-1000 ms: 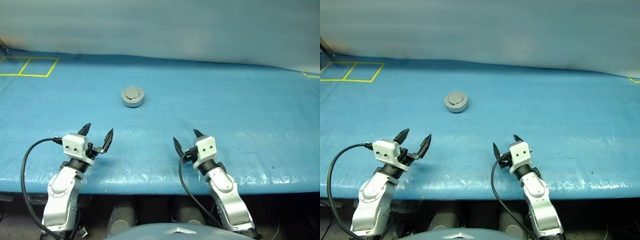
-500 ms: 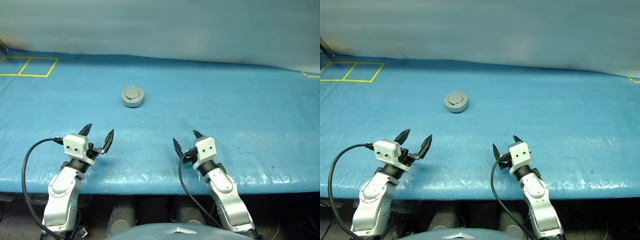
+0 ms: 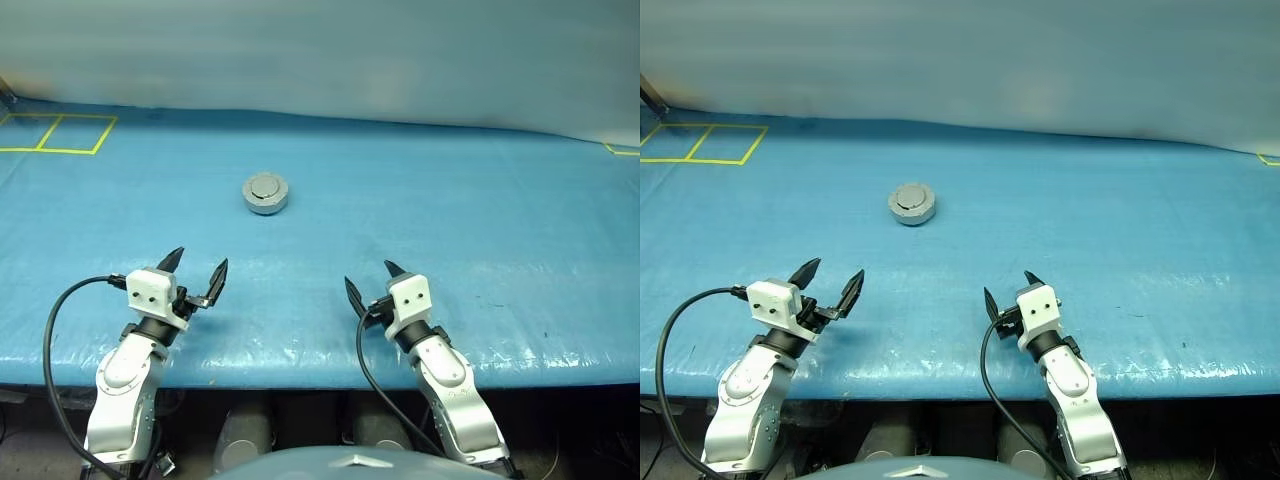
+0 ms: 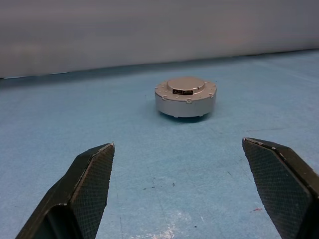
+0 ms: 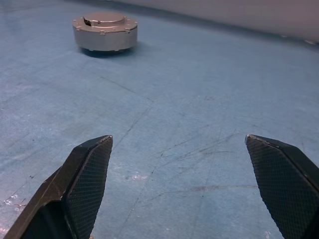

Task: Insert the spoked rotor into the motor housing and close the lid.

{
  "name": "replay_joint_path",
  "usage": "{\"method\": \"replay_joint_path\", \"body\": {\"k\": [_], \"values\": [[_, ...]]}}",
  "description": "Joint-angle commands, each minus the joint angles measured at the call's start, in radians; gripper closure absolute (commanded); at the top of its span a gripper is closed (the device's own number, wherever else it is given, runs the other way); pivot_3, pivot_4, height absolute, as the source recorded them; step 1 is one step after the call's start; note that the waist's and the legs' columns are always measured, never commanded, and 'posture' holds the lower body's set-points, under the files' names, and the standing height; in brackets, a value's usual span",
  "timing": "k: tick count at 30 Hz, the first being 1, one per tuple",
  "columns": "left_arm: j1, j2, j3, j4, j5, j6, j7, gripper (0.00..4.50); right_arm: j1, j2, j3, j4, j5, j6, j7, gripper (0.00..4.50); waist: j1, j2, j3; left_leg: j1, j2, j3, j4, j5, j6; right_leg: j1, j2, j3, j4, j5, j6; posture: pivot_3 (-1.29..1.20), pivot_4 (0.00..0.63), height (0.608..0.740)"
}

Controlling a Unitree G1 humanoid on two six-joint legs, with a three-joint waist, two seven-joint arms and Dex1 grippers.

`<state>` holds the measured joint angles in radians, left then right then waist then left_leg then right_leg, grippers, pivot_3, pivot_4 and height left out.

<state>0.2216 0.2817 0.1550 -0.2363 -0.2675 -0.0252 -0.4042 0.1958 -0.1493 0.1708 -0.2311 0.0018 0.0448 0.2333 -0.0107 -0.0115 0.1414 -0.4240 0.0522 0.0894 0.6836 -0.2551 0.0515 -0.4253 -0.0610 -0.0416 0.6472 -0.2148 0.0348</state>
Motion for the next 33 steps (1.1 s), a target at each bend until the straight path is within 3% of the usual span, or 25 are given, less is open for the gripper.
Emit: {"method": "replay_joint_path", "body": {"k": [1, 33], "values": [[-0.002, 0.009, 0.007, -0.05, -0.01, -0.003, -0.005, 0.03, -0.006, 0.003, 0.004, -0.026, -0.001, -0.022, 0.001, 0.0, 0.0, 0.0, 0.0, 0.0, 0.0, 0.0, 0.0, 0.0, 0.0, 0.0, 0.0, 0.0, 0.0, 0.0, 0.0, 0.0, 0.15, 0.74], [-0.008, 0.001, 0.002, -0.033, -0.005, -0.009, -0.008, 0.03, -0.001, -0.002, 0.002, -0.028, -0.006, -0.018, 0.002, 0.0, 0.0, 0.0, 0.0, 0.0, 0.0, 0.0, 0.0, 0.0, 0.0, 0.0, 0.0, 0.0, 0.0, 0.0, 0.0, 0.0, 0.15, 0.74]]}}
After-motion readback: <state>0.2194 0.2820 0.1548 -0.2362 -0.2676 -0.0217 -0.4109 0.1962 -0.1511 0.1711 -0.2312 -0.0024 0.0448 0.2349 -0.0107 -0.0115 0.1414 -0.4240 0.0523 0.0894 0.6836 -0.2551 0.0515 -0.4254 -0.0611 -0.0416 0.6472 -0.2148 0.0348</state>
